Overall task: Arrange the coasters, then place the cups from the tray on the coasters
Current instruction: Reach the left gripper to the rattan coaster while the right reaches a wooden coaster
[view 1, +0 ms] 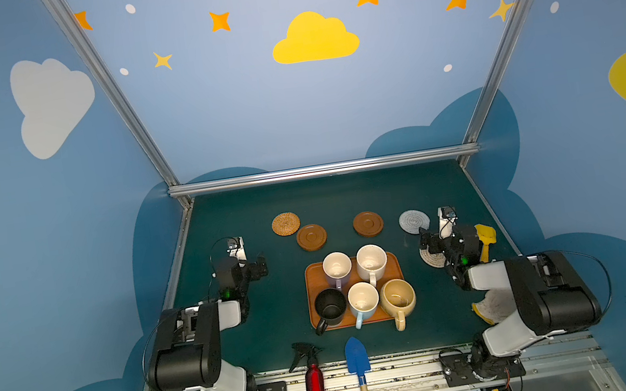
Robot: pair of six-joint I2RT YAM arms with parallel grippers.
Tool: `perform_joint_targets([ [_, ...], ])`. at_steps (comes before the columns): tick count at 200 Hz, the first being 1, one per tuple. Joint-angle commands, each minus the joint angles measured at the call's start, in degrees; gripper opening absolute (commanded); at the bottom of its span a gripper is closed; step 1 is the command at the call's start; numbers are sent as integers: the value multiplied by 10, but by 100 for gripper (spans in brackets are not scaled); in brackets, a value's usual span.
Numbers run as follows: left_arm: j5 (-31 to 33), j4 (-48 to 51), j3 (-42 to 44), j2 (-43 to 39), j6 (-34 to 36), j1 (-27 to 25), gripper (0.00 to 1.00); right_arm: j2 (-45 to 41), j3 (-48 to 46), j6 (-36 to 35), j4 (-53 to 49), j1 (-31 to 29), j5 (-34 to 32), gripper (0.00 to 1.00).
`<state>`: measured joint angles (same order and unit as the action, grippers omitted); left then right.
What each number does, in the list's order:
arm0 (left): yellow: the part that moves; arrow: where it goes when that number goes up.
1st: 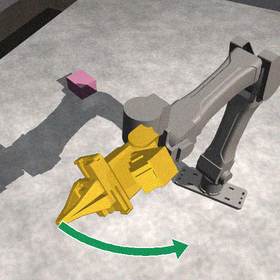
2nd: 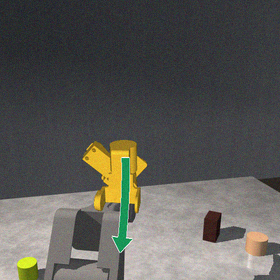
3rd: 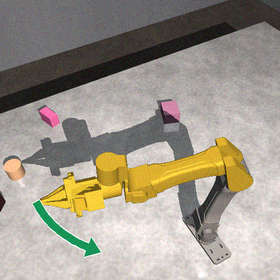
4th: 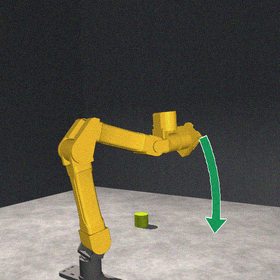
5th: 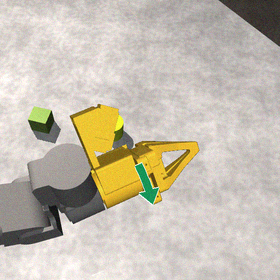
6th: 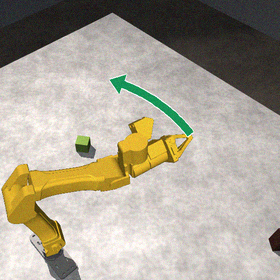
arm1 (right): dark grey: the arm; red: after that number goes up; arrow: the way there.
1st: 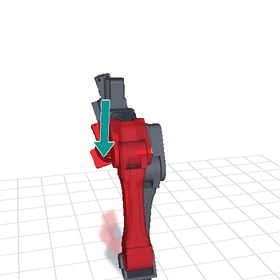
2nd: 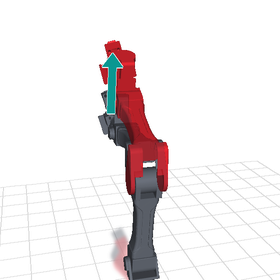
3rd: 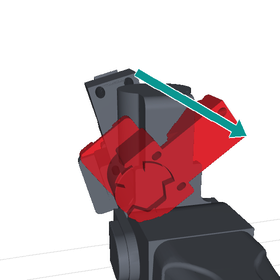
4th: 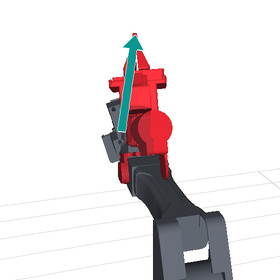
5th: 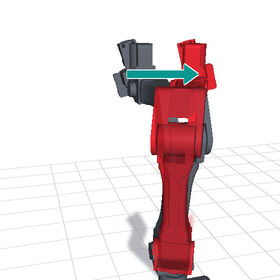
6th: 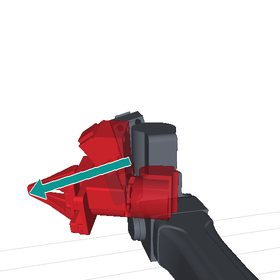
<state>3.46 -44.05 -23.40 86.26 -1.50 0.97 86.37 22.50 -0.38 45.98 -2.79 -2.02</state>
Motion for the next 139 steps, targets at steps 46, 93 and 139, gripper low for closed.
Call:
perform_joint_targets([
  [46, 13, 304, -122, -168, -82, -2, 100, -163, 131, 81, -363, -6, 73, 97],
  [93, -48, 419, -231, -144, -175, -18, 100, -180, 261, 144, -526, -62, 109, 97],
  [139, -30, 578, -418, 2, -139, -75, 100, -115, 371, 180, -609, -124, 143, 97],
])
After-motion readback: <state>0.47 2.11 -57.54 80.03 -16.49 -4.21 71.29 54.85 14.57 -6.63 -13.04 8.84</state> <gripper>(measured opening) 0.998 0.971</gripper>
